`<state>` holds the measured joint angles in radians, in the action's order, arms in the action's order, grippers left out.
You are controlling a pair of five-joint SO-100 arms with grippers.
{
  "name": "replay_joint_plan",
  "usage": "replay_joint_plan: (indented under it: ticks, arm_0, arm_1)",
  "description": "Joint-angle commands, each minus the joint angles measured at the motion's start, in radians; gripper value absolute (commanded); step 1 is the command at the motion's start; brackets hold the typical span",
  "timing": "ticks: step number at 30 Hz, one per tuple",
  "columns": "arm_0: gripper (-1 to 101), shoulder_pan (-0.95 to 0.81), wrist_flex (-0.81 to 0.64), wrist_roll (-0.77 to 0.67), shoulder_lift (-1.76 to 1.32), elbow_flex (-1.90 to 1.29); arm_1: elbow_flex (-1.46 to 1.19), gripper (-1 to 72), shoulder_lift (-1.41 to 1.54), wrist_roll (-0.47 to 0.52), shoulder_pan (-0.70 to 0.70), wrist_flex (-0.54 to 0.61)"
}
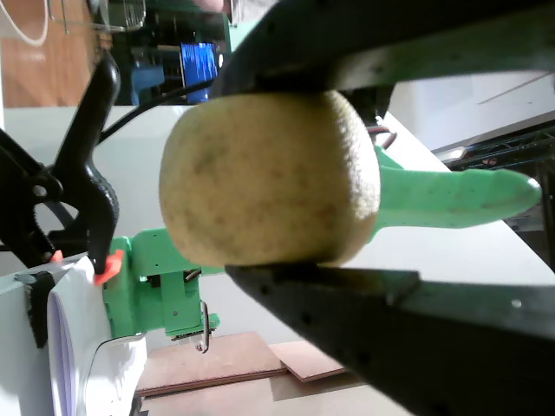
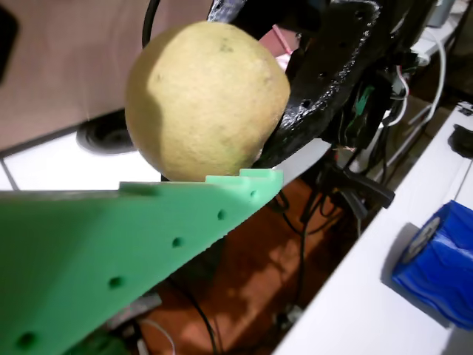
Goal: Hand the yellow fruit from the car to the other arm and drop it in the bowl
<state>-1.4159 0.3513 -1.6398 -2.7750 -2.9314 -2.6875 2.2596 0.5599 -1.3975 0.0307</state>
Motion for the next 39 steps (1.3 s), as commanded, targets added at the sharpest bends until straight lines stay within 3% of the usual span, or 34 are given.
replay_joint_plan:
  ticks: [1,17,29,35,38,39]
  arm_0:
    - [0,0.014,-0.037,-0.012,0.002,0.014]
    - [0,0.014,-0.037,-0.012,0.002,0.014]
    - [0,0.014,-0.037,-0.012,0.003,0.014]
    - [0,0.014,-0.037,-0.012,0.003,0.014]
    - [0,0.014,-0.037,-0.012,0.003,0.014]
    - [0,0.014,-0.037,-0.012,0.003,0.014]
  arm_1:
    - [0.048,37.3,-0.002,-0.032,-0.038,0.018]
    - [-0.005,38.5,0.002,-0.106,-0.041,-0.008]
    - [-0.084,39.2,0.13,-0.107,0.011,-0.106]
    - [-0.055,39.1,0.106,-0.104,0.005,-0.095]
    - [-0.034,35.9,0.084,-0.097,-0.005,-0.091]
    - [-0.029,30.1,0.08,-0.055,-0.008,-0.091]
